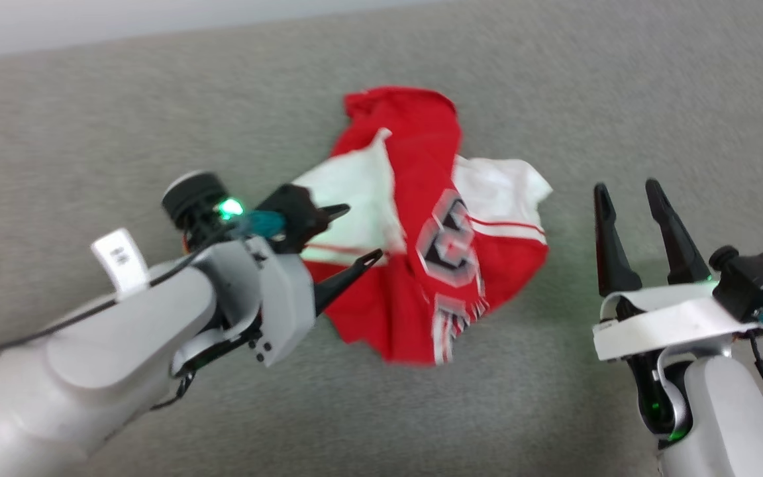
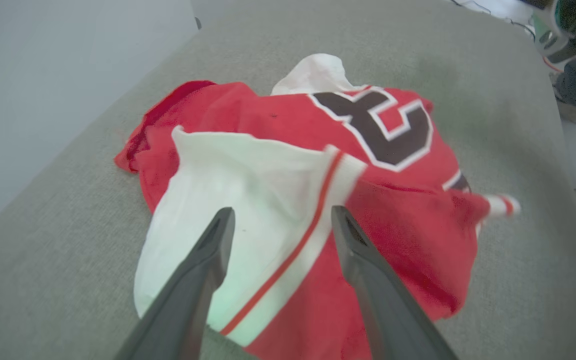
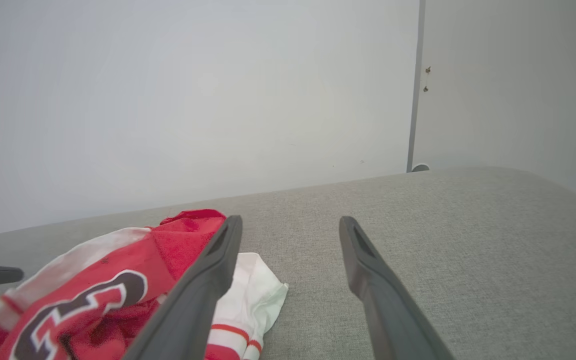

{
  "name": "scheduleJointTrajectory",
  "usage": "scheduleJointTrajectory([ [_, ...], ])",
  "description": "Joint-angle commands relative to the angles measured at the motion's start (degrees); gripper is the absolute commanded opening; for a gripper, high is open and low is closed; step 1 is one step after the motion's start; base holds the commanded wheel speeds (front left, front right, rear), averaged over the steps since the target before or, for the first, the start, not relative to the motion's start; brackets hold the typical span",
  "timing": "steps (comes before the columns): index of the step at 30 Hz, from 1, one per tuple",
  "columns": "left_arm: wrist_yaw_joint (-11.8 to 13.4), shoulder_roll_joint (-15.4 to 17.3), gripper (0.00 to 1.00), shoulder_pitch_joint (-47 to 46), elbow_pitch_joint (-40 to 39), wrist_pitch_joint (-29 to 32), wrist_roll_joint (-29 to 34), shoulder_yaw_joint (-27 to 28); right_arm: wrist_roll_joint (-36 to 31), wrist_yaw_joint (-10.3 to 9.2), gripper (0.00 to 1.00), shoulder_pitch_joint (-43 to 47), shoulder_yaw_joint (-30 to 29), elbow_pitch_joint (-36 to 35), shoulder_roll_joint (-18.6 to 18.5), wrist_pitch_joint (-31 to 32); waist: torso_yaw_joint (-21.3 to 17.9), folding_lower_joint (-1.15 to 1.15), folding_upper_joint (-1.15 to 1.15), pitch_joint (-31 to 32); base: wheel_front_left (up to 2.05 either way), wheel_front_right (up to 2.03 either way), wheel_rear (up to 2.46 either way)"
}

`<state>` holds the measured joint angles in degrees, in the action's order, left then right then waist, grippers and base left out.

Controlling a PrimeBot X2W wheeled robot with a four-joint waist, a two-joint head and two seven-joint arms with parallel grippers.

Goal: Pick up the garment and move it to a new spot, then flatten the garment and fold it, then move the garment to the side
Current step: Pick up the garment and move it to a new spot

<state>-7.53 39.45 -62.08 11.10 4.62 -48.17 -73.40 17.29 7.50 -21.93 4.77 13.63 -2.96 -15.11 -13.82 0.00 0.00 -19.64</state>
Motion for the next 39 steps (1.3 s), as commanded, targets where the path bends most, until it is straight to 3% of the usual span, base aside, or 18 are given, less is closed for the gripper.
scheduleJointTrajectory([
  [1,0.13,-0.22,1.0,1.69,1.29,-2.53,-1.67,-0.05,-0.57,-0.02,1.0,1.29,-0.41,0.49,0.04,-0.05,5.66,0.0,0.0,5.62,0.0,0.0,0.0],
  [11,0.12,-2.9,1.0,13.72,16.79,-18.94,-16.54,1.95,-2.82,-0.02,1.0,5.78,-0.98,3.39,-2.77,-0.05,13.24,0.0,0.0,11.32,0.0,0.0,0.0],
  [14,0.11,-4.48,1.0,18.44,20.74,-19.75,-18.43,5.15,-3.24,-0.02,1.0,7.49,-1.61,4.05,-4.07,-0.05,15.36,0.0,0.0,12.18,0.0,0.0,0.0],
  [17,0.12,-6.06,1.0,23.58,23.09,-19.81,-17.36,13.06,-3.62,-0.02,1.0,9.22,-2.49,4.43,-5.12,-0.05,17.22,0.0,0.0,13.04,0.0,0.0,0.0],
  [23,0.37,-8.84,1.0,34.48,24.34,-19.74,-11.02,30.39,-3.62,-0.02,1.0,12.23,-4.34,3.76,-6.45,0.2,19.13,0.0,0.0,14.43,0.0,0.0,0.0],
  [29,1.85,-11.73,1.0,44.56,19.55,-19.75,-0.05,47.06,-3.77,-0.02,1.0,13.52,-5.63,3.11,-6.74,0.41,18.58,0.0,0.0,15.24,0.0,0.0,0.0],
  [33,2.1,-13.55,1.0,49.38,15.18,-19.75,7.15,54.51,-3.75,-0.02,1.0,13.83,-6.18,2.76,-6.7,0.36,17.78,0.0,0.0,16.11,0.0,0.0,0.0],
  [39,2.89,-15.73,1.0,53.46,10.22,-19.76,16.92,60.91,-2.98,-0.02,1.0,14.69,-7.29,1.76,-6.59,0.45,17.04,0.0,0.0,18.17,0.0,0.0,0.0],
])
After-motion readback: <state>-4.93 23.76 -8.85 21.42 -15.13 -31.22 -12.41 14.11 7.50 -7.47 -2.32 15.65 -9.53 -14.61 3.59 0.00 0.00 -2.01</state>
